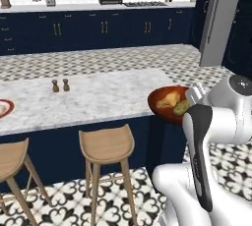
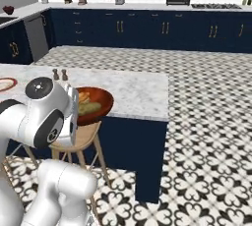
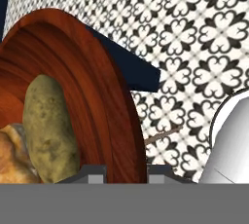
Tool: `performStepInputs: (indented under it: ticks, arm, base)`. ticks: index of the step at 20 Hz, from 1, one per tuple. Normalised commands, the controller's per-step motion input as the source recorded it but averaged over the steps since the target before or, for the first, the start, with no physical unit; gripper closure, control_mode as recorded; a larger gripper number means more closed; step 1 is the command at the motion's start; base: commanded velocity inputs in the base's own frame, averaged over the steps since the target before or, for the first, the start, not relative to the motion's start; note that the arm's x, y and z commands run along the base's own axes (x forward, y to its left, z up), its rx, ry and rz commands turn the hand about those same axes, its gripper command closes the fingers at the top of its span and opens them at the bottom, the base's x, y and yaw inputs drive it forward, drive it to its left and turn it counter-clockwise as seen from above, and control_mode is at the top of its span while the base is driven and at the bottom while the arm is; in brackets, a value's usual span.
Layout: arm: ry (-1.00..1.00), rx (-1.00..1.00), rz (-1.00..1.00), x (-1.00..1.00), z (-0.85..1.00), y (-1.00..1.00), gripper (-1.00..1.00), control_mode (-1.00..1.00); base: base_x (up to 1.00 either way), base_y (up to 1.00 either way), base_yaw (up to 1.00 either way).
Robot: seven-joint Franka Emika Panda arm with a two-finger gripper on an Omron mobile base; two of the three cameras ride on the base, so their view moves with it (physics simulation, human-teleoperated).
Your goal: Pick the chicken drumstick and potato from their plates and place them in the bowl. Then put the bowl in the fridge.
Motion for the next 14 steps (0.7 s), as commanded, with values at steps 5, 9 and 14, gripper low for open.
performStepInputs:
  ticks: [5,9,14]
  arm:
    - [0.00,0.00,0.00,0.00,0.00,0.00,1.00,1.00]
    - [0.00,0.00,0.00,0.00,0.00,0.00,1.00,1.00]
    - [0.00,0.00,0.00,0.00,0.00,0.00,1.00,1.00]
  base:
    - [0.53,-1.00,0.01]
    - [0.55,-1.00,0.04]
    - [0.30,-1.00,0.04]
